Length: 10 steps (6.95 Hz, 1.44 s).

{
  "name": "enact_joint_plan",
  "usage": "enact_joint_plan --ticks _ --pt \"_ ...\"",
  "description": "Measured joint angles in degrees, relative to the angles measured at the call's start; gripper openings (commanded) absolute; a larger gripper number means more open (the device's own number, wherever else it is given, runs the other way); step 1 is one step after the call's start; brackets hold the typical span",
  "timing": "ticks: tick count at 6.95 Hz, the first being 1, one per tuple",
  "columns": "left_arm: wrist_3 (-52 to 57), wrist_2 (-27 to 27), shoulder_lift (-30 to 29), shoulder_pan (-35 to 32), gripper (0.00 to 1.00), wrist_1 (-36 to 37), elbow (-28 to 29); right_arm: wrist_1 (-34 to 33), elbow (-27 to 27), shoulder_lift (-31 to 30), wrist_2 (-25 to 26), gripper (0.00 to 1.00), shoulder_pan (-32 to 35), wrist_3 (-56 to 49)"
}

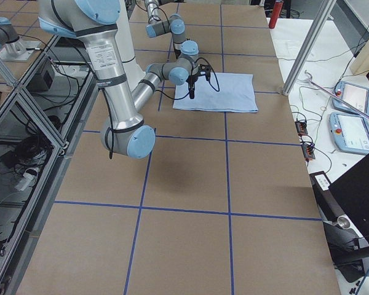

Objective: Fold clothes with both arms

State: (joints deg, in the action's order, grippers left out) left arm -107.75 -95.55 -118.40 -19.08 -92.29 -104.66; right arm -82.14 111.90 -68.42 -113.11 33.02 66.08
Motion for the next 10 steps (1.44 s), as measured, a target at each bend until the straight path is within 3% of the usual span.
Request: enact_joint_plan --ticks 10 --pt "-0.1 1.3 0.5 1.9 0.71 0.0 0.5 1.3 -0.2 -0.1 0.1 1.00 -0.3 0.9"
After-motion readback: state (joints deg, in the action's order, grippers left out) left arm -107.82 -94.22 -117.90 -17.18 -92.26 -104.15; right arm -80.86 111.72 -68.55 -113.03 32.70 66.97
